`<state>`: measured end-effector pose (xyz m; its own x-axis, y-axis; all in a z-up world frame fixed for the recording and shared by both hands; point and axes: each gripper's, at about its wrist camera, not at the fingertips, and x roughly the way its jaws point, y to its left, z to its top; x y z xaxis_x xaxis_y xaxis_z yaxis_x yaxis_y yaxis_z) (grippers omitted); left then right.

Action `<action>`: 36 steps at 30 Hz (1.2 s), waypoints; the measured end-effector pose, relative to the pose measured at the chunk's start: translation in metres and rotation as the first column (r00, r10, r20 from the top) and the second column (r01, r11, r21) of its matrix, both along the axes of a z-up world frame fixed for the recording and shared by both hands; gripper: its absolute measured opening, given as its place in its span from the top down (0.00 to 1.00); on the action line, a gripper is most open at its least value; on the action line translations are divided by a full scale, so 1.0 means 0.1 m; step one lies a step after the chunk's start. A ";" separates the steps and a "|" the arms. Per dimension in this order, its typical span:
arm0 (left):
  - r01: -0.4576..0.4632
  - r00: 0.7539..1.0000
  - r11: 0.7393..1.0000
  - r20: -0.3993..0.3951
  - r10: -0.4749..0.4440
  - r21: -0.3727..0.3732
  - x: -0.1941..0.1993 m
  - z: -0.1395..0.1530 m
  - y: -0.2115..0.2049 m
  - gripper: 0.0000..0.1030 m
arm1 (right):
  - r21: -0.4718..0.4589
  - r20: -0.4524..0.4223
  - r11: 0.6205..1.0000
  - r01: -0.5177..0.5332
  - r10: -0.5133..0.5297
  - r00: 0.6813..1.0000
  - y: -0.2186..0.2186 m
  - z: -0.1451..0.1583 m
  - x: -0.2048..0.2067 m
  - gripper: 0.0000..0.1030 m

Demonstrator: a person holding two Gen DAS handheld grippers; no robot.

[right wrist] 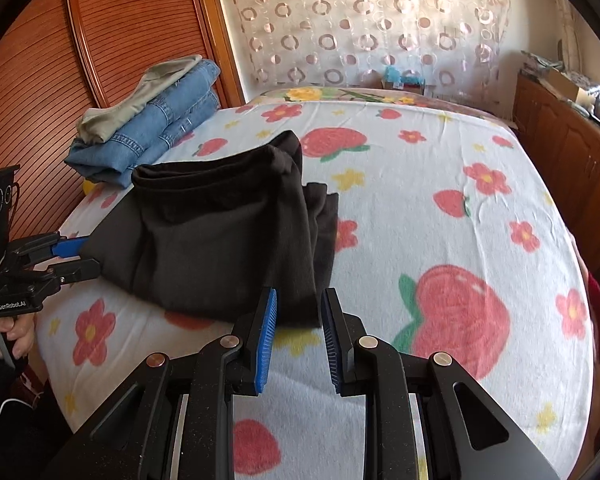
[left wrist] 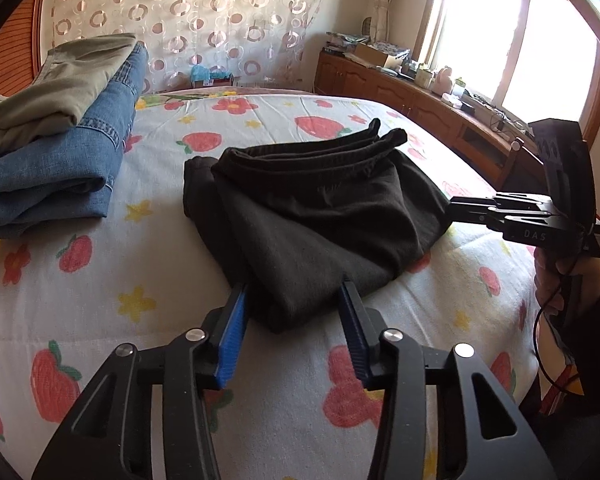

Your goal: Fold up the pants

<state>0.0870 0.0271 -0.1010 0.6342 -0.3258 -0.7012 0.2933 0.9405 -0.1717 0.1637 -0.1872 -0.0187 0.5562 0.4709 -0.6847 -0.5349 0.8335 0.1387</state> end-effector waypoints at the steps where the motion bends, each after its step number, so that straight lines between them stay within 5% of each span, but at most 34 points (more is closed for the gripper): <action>1: -0.003 1.000 1.000 -0.005 0.003 0.005 0.01 -0.02 0.00 0.60 | -0.002 -0.005 1.000 -0.002 0.002 1.000 -0.01 -0.01 0.01 0.77; 4: -0.006 1.000 1.000 -0.007 0.006 0.001 0.02 -0.03 0.00 0.62 | -0.011 -0.015 1.000 0.000 0.000 1.000 0.00 -0.02 0.05 0.76; 8: -0.010 1.000 1.000 0.012 0.010 0.016 0.00 -0.02 -0.01 0.82 | -0.003 -0.024 1.000 -0.005 0.005 1.000 0.02 -0.05 0.10 0.76; 10: -0.016 1.000 1.000 0.024 0.015 0.018 -0.01 0.00 -0.01 0.84 | 0.000 -0.020 1.000 -0.017 0.017 1.000 0.04 -0.06 0.09 0.77; 13: -0.038 0.998 0.999 0.052 0.036 0.033 -0.03 0.04 0.01 0.88 | 0.016 -0.019 0.999 -0.045 0.046 0.999 0.05 -0.07 0.07 0.94; 17: -0.062 0.996 0.998 0.057 0.061 0.023 -0.04 0.08 0.10 0.88 | -0.002 0.073 1.000 -0.002 0.002 0.997 0.01 0.02 -0.08 0.96; 32: 0.006 0.997 1.000 0.077 -0.007 0.020 -0.43 0.29 0.12 0.87 | 0.065 0.023 0.997 -0.049 0.048 0.999 -0.21 0.16 -0.60 0.96; 36: -0.007 0.998 1.000 0.065 0.006 0.013 -0.42 0.26 0.15 0.78 | 0.068 0.012 0.996 -0.051 0.050 0.999 -0.21 0.16 -0.65 0.96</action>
